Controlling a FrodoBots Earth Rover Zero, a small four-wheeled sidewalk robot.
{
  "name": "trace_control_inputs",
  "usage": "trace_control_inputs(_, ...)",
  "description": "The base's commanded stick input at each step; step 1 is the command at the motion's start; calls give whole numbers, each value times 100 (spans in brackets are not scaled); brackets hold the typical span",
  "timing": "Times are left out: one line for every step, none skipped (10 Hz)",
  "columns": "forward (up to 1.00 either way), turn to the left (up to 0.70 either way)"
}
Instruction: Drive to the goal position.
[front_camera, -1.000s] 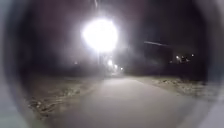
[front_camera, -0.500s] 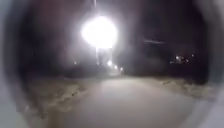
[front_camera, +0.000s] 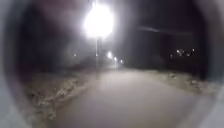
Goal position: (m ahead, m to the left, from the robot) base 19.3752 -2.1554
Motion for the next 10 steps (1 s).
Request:
trace_control_inputs(100,2)
trace_control_inputs(100,2)
trace_control_inputs(100,3)
trace_control_inputs(100,3)
trace_control_inputs(100,3)
trace_control_inputs(100,3)
trace_control_inputs(100,3)
trace_control_inputs(100,2)
trace_control_inputs(100,2)
trace_control_inputs(100,2)
